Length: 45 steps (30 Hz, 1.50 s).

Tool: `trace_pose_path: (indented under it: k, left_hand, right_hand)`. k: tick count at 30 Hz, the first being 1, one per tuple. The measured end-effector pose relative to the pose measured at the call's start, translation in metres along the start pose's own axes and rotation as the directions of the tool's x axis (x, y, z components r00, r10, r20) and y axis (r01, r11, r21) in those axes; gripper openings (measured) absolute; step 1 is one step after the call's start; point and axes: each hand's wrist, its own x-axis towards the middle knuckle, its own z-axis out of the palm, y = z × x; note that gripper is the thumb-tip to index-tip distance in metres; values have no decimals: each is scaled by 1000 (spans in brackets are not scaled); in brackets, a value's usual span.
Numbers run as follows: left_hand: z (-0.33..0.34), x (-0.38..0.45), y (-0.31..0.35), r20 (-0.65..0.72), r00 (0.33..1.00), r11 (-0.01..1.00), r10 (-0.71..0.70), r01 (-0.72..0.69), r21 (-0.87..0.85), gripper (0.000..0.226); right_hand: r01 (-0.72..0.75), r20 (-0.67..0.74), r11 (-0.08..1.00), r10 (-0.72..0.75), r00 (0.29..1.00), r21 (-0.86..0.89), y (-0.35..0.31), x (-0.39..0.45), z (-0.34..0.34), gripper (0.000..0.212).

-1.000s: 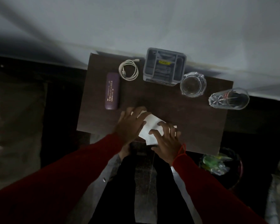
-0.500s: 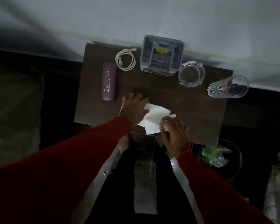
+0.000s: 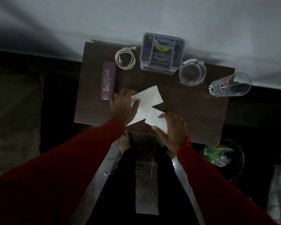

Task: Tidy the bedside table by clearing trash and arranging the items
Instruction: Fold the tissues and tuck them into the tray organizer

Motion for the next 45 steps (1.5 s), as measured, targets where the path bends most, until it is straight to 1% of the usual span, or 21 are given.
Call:
trace_pose_path:
  k: [2,5,6,8,9,10,12,15,17,20,22,24,26,30,31,35,37,39,40,43,45]
  left_hand:
    - [2,5,4,5,999,999,34,-34,9,37]
    - [3,17,15,78,991,982,105,-115,150,47]
    - [3,22,21,119,987,973,106,-128,193,48]
    - [4,31,31,161,983,971,83,-117,210,40]
    - [3,36,35,164,985,980,61,-90,176,32]
    - [3,40,37,157,987,992,34,-52,111,23]
    - [2,45,37,136,991,998,1,9,-67,13]
    - [-10,48,28,11,997,955,75,-68,-290,11]
    - [-24,47,22,-11,995,912,104,-99,-399,12]
    - [-42,45,14,66,987,873,145,-96,-478,14]
    - [-47,45,6,165,975,863,151,-49,-502,13]
    - [-44,43,-2,275,951,894,140,-2,-449,12]
    - [-34,36,-10,335,935,943,116,1,-332,20]
    - [-6,14,-11,214,964,988,156,-149,-49,29]
    - [-2,8,-7,194,969,987,155,-160,7,34]
    - [10,-4,9,179,982,963,66,-110,247,73]
    - [13,-4,11,160,987,958,-6,-40,283,80]
    - [13,-1,9,173,980,975,-101,63,214,77]
    - [14,0,6,195,972,981,-129,97,166,71]
    - [12,-3,4,232,965,992,-122,109,67,48]
    - [10,-3,6,232,967,994,-103,111,-19,41]
  right_hand:
    - [-108,-36,994,109,993,28,-3,9,0,48]
    - [-200,49,966,211,976,-166,-9,21,4,56]
    - [-215,79,954,236,969,-208,-10,23,5,54]
    - [-274,111,938,302,947,-212,-11,30,3,43]
    - [-316,129,930,343,930,-190,-11,33,2,39]
    - [-357,142,922,378,915,-153,-10,36,0,34]
    - [-402,132,915,399,907,-3,-5,39,-1,23]
    - [-400,92,868,391,916,295,1,36,-6,14]
    - [-425,82,808,431,899,407,4,34,-12,15]
    - [-465,62,679,528,847,568,12,34,-15,23]
    - [-458,107,551,551,827,698,13,35,-15,22]
    - [-437,147,425,562,814,793,9,36,-16,16]
    - [-421,187,320,563,805,849,3,36,-19,12]
    - [-396,246,156,569,785,905,-9,36,-15,7]
    - [-391,260,116,574,776,913,-11,35,-14,5]
    - [-387,342,-46,572,745,921,-14,30,-11,7]
    - [-395,356,-57,565,744,917,-16,26,-11,7]
    - [-401,347,-32,564,749,916,-20,24,-14,5]
    - [-398,336,-13,560,757,917,-21,24,-15,5]
    - [-357,266,100,491,829,929,-25,28,-26,13]
    - [-298,198,185,422,885,937,-28,36,-41,14]
